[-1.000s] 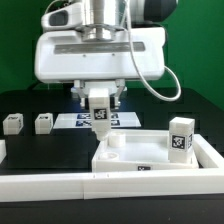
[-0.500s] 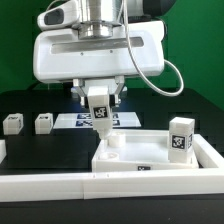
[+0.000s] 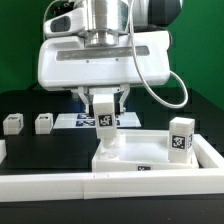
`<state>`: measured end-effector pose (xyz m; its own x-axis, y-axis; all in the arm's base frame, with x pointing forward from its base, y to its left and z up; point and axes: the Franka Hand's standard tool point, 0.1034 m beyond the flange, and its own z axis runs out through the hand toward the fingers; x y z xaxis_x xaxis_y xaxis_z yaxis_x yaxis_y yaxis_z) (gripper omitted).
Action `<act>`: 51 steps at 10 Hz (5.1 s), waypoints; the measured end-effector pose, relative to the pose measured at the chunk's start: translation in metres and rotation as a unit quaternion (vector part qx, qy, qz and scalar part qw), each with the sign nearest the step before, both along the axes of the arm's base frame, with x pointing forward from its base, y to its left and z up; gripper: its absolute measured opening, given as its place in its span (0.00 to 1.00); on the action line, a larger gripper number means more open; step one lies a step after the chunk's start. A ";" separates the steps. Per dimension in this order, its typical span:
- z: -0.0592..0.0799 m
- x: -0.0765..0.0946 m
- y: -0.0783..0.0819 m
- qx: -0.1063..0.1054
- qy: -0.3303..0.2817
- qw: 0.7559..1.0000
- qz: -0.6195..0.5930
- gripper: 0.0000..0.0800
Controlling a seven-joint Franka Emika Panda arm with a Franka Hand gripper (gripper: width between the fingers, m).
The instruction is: Assemble square table
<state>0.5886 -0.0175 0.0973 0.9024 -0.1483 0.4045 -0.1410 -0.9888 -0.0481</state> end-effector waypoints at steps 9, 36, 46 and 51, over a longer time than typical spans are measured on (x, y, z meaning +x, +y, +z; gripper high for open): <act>-0.016 -0.004 0.002 -0.018 -0.034 0.999 0.002 0.36; 0.007 0.006 -0.001 -0.005 -0.010 1.000 0.008 0.81; -0.011 0.006 0.005 0.085 0.262 0.961 0.030 0.81; -0.010 0.012 0.003 0.069 0.248 0.966 0.039 0.75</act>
Offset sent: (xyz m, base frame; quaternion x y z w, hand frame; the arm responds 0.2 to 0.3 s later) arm -0.0034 0.0028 -0.0052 -0.0101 0.0067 0.0045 0.9999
